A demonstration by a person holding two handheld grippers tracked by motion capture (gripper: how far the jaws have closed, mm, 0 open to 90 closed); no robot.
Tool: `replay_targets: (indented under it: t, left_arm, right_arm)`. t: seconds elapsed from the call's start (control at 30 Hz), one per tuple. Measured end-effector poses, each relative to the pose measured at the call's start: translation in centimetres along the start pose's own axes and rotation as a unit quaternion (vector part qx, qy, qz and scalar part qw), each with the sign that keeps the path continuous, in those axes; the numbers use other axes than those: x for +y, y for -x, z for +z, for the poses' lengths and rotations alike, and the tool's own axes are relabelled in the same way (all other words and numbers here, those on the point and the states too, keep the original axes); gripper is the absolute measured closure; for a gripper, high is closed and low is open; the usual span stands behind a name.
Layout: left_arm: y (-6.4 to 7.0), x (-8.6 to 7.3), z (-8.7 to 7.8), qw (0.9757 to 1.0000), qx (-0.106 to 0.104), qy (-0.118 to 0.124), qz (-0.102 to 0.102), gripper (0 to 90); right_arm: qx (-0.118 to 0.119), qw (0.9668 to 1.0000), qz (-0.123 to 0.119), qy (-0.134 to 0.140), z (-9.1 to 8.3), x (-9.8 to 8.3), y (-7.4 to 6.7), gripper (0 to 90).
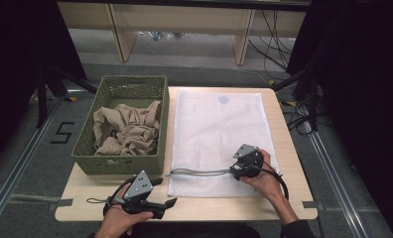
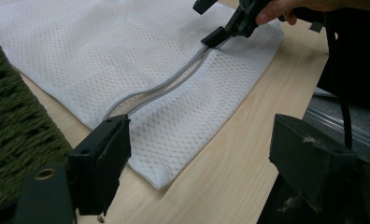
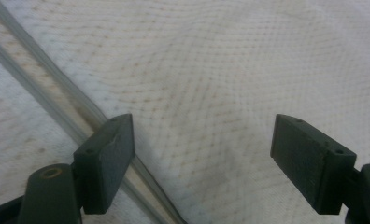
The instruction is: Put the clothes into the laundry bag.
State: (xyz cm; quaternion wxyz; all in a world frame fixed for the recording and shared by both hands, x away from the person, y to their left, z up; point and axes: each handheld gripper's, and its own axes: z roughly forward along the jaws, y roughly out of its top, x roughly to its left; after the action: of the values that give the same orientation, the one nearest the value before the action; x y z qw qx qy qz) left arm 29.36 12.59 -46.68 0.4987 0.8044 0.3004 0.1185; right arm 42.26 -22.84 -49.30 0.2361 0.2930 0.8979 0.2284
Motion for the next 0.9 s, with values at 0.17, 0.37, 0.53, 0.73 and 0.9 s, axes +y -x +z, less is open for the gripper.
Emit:
replay_targets:
  t: [0.17,0.37,0.53,0.73,0.9]
  left_arm:
    - [0.1,0.0,-0.1,0.9999,0.007,-0.006,0.006,20.5]
    - [-0.1,0.1,-0.1,0.9997,0.007,-0.01,0.022,20.5]
    - [-0.1,0.0,-0.1,0.9998,0.004,-0.006,0.018,20.6]
    - [-0.1,0.1,-0.1,0.9998,0.003,-0.005,0.017,20.6]
    - [-0.1,0.1,-0.1,0.9998,0.006,-0.01,0.018,20.5]
  right_arm:
    - [0.046,0.9989,-0.009,0.001,-0.3,0.5,-0.3,21.2]
    - [0.046,0.9984,-0.034,-0.007,0.5,1.3,-0.6,21.9]
    - [0.017,0.9997,-0.017,-0.004,0.8,1.3,0.1,25.2]
    - [0.02,0.9997,-0.017,-0.001,1.0,1.2,0.8,28.5]
    - [0.026,0.9995,-0.019,0.002,1.5,1.9,0.3,34.0]
